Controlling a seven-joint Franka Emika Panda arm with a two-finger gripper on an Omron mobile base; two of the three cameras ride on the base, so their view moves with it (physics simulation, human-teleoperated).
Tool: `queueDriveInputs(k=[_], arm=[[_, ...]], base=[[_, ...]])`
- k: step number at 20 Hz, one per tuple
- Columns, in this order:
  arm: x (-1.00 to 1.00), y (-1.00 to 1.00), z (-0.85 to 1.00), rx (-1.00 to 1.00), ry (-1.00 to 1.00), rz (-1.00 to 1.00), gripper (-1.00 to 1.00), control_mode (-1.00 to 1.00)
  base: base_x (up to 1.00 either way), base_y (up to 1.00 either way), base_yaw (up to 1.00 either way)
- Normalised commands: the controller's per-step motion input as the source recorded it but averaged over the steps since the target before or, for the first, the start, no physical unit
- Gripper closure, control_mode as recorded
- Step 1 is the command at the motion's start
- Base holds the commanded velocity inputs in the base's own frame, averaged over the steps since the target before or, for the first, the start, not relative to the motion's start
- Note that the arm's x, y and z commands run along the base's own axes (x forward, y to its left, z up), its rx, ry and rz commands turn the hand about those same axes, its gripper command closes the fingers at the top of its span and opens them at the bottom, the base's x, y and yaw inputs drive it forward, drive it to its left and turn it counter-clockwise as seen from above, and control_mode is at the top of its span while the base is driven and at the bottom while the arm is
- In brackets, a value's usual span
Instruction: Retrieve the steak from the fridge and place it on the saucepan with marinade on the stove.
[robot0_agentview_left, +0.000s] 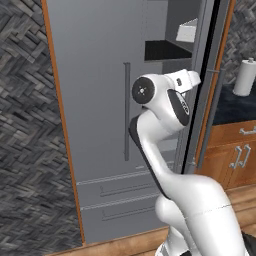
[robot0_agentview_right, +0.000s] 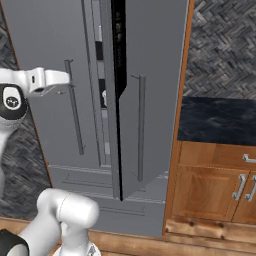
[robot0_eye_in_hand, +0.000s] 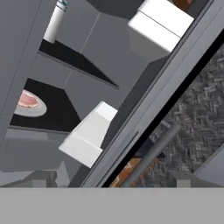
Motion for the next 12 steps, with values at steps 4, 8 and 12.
queueDriveInputs(k=[4,8,12], arm=[[0.44,-0.09,0.00,0.00,0.00,0.02,-1.00,-1.00],[0.49,-0.12,0.00,0.00,0.00,0.02,-1.00,-1.00],[0.47,-0.21,0.00,0.00,0.00,0.05,-1.00,-1.00]], base=[[0.00,0.00,0.00],[0.00,0.00,0.00],[0.00,0.00,0.00]])
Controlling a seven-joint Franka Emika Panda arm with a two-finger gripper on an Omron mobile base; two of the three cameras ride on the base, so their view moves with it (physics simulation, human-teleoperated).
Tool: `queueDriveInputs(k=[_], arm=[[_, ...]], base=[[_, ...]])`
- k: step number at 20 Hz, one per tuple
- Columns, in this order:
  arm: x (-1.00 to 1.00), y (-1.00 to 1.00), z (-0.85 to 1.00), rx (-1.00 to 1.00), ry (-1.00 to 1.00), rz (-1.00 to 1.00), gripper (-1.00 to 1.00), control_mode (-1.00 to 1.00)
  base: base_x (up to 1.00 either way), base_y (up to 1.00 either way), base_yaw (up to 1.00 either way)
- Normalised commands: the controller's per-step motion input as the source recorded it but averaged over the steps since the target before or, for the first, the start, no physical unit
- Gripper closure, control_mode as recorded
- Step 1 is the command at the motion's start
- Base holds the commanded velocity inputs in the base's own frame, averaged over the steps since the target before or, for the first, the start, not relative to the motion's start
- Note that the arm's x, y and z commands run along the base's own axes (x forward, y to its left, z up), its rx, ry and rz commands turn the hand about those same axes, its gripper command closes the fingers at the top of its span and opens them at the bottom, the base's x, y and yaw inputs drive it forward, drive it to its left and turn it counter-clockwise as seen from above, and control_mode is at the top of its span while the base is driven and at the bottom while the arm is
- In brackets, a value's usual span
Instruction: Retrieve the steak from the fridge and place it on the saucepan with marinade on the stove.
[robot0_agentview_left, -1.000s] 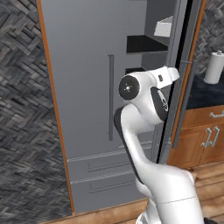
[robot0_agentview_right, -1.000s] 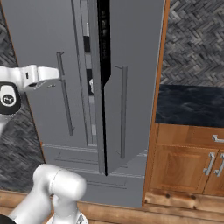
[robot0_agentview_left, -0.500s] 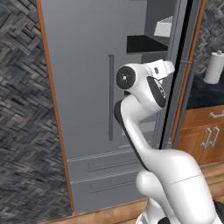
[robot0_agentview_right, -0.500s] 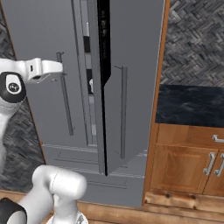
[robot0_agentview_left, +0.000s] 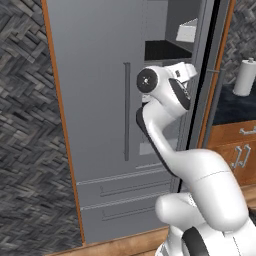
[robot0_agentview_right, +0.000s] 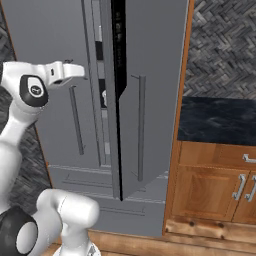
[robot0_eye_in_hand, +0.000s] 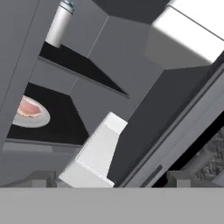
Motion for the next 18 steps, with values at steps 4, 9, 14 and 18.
queueDriveInputs(k=[4,9,14,18], arm=[[0.35,-0.39,0.00,0.00,0.00,0.07,-1.00,-1.00],[0.24,-0.51,0.00,0.00,0.00,0.05,-1.00,-1.00],[0.07,-0.54,0.00,0.00,0.00,0.02,-1.00,-1.00],[0.00,-0.63,0.00,0.00,0.00,0.00,-1.00,-1.00]], base=[[0.00,0.00,0.00],[0.00,0.00,0.00],[0.00,0.00,0.00],[0.00,0.00,0.00]])
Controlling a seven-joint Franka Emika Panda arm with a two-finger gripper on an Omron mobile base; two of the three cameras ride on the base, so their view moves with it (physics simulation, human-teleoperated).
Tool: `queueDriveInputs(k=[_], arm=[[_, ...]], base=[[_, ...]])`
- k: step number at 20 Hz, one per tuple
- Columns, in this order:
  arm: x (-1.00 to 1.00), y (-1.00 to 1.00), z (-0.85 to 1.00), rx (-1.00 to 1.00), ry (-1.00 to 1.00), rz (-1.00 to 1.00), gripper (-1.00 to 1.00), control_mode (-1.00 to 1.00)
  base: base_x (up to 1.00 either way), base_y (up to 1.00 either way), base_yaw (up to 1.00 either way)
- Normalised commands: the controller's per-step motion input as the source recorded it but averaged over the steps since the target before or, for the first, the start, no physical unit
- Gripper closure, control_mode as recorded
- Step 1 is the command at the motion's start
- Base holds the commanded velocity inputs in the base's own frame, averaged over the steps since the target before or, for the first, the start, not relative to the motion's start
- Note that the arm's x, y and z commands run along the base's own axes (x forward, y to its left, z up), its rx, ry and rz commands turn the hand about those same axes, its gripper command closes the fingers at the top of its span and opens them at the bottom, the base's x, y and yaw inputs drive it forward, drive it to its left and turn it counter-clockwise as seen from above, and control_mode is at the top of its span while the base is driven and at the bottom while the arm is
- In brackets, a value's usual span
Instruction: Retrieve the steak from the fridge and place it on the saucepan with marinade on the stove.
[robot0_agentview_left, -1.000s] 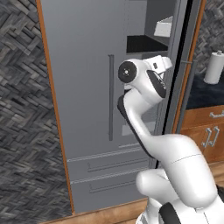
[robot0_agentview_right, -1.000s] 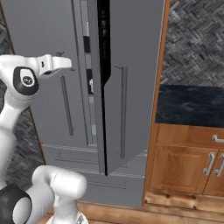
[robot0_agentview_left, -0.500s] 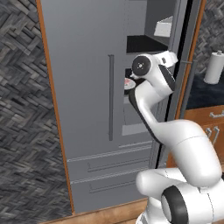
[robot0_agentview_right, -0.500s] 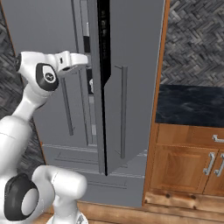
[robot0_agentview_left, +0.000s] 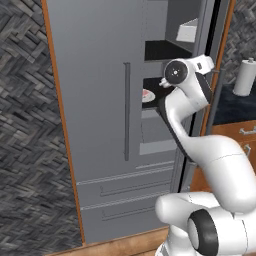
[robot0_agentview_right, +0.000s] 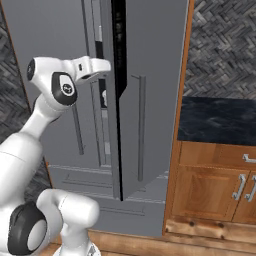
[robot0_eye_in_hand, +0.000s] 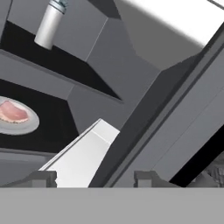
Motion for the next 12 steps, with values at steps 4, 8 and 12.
queueDriveInputs(k=[4,8,12], arm=[[-0.05,-0.75,0.00,0.00,0.05,0.00,-1.00,-1.00],[-0.37,-0.87,0.00,0.00,0.06,0.00,-1.00,-1.00],[-0.65,-0.98,0.00,0.00,0.09,-0.02,-1.00,-1.00]], base=[[0.00,0.00,0.00],[0.00,0.00,0.00],[0.00,0.00,0.00]])
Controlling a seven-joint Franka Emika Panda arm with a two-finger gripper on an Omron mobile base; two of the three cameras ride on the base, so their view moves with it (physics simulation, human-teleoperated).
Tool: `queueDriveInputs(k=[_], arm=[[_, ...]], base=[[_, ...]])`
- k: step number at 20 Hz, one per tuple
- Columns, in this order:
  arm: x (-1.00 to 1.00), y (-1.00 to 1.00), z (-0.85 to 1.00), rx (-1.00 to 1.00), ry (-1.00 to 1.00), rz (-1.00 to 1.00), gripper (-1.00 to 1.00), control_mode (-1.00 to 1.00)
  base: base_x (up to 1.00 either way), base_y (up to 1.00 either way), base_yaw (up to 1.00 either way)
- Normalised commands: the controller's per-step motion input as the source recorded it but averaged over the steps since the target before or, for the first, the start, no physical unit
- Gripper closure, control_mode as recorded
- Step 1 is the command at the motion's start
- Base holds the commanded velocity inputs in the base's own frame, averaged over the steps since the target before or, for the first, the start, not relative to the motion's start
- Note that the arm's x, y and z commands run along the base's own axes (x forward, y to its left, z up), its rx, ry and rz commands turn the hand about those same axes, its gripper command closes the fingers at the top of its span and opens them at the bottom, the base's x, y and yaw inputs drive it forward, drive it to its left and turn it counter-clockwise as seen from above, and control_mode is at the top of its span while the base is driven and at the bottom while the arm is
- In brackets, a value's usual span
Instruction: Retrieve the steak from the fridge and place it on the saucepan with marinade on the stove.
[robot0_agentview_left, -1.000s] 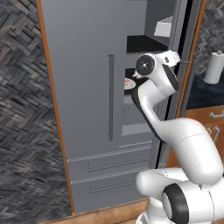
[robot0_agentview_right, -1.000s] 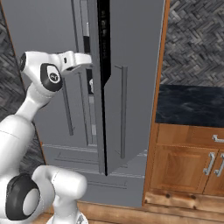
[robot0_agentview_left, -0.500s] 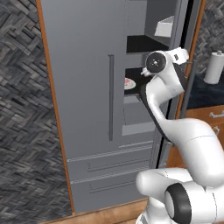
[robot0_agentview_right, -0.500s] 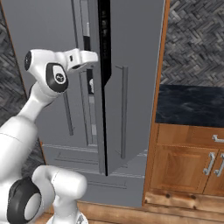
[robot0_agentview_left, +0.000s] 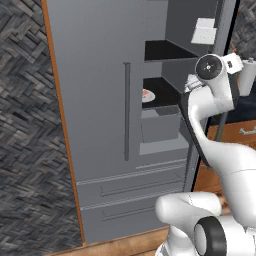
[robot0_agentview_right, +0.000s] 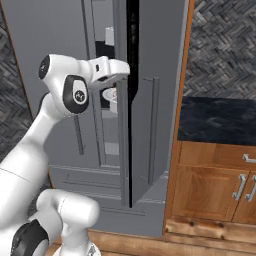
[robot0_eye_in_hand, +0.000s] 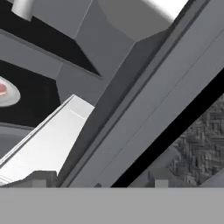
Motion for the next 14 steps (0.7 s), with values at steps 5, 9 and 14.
queueDriveInputs(k=[5,9,14], arm=[[-0.68,-0.99,-0.02,0.00,0.18,-0.06,-1.00,-1.00],[-0.53,-1.00,-0.21,-0.01,0.22,-0.10,-1.00,-1.00],[-0.28,-0.90,-0.22,-0.04,0.23,-0.16,-1.00,-1.00]], base=[[0.00,0.00,0.00],[0.00,0.00,0.00],[0.00,0.00,0.00]])
